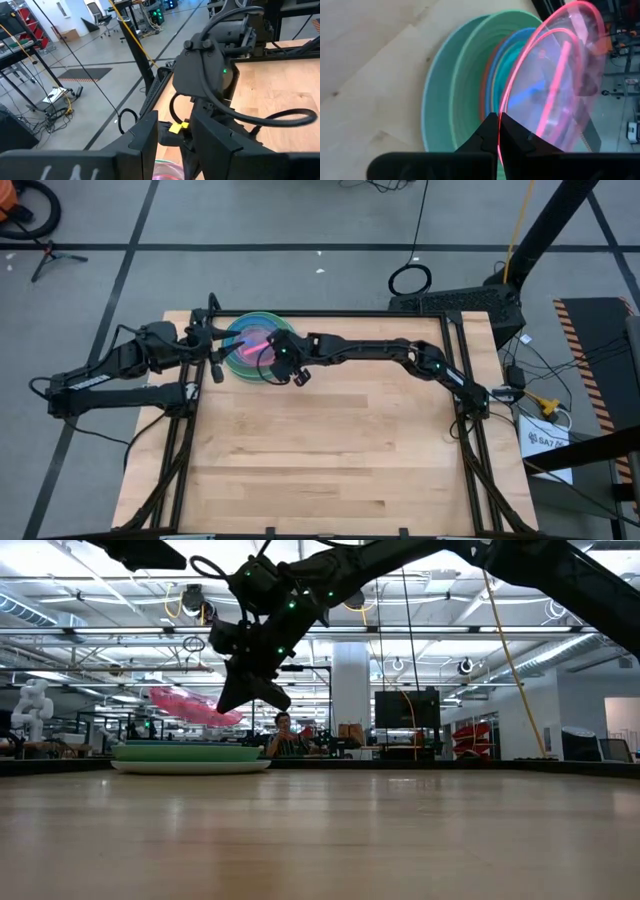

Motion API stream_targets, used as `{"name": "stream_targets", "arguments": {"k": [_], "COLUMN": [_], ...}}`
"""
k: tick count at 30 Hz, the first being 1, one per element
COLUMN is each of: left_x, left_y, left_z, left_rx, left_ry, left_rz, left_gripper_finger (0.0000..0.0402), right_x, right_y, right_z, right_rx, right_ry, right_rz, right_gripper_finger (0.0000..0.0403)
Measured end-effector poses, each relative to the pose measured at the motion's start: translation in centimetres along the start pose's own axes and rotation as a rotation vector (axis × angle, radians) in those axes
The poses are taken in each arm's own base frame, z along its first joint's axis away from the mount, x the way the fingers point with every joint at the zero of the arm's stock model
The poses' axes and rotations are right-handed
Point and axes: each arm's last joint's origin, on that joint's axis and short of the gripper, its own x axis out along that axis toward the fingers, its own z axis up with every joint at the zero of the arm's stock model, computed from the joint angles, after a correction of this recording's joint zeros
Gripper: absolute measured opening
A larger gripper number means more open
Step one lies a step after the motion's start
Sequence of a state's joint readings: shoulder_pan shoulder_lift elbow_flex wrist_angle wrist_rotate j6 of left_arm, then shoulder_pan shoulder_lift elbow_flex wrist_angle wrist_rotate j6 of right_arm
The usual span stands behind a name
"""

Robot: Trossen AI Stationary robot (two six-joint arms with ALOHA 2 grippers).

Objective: Stack plastic plates
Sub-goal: Stack the pink plate on top of the blue plate

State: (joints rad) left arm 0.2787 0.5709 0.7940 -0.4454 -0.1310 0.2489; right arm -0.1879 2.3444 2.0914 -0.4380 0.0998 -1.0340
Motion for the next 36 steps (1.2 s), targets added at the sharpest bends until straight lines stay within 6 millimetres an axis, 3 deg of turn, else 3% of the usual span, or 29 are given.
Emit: {"name": "stream_targets", "arguments": {"k": [13,26,36], "left_x": [0.0,0.0,0.0], "left_y": [0.0,0.0,0.0], "left_z": [0.0,0.0,0.0], "left_rx": [0.000,-0.001,-0.003], "left_ry": [0.000,0.000,0.000], "left_rz": [0.000,0.000,0.000], "left_gripper_finger": [0.0124,0.0124,0.0124], "right_x": [0.1,0.1,0.1], "right_y": [-0.5,-0.6,-2.2], "right_z": [-0.6,-0.6,-1.5], "right_rx": [0.012,0.147,0.453], "right_ry": [0.005,-0.005,-0.053], "right_rz": [-0.012,-0.032,-0.113], "right_gripper_finger": [0.0032,0.0100,0.0133]}}
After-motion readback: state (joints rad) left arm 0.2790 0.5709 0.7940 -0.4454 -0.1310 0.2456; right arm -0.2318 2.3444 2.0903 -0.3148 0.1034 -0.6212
